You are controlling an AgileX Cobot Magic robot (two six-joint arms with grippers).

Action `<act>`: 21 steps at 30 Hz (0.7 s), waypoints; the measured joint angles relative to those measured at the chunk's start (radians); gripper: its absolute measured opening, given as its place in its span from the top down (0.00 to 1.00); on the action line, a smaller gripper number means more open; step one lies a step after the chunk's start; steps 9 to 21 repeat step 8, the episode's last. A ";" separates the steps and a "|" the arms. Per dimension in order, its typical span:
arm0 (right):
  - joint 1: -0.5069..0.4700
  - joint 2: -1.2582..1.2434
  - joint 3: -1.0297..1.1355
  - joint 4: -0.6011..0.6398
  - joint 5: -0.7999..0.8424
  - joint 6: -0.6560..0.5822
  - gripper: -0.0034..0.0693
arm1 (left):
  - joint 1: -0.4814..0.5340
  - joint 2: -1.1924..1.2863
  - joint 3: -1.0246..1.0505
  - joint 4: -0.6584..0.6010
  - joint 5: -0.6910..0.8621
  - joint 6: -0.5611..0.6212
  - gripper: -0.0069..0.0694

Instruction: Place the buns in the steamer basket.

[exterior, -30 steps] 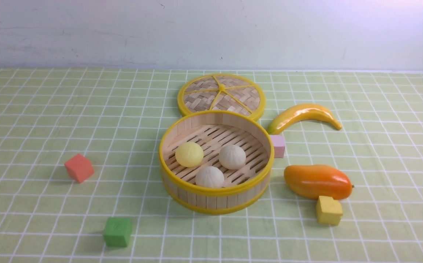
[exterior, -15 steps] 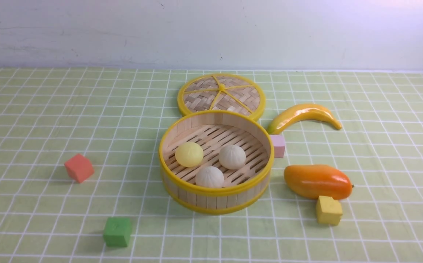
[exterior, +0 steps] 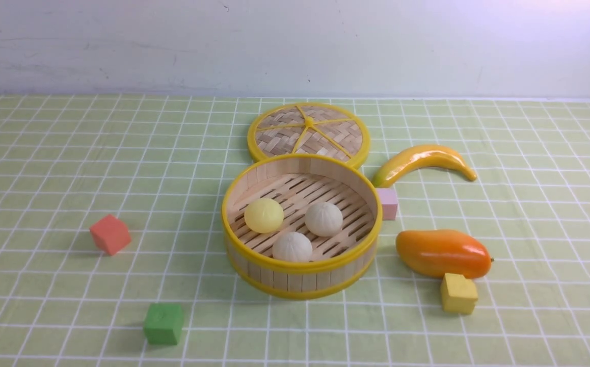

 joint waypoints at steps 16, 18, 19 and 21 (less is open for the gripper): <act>0.000 0.000 0.000 0.000 0.000 0.000 0.81 | 0.000 0.000 0.000 0.000 0.000 0.000 0.93; 0.000 0.000 0.000 0.000 0.000 0.000 0.81 | 0.000 0.000 0.000 0.000 0.000 0.000 0.93; 0.000 0.000 0.000 0.000 0.000 0.000 0.81 | 0.000 0.000 0.000 0.000 0.000 0.000 0.93; 0.000 0.000 0.000 0.000 0.000 0.000 0.81 | 0.000 0.000 0.000 0.000 0.000 0.000 0.93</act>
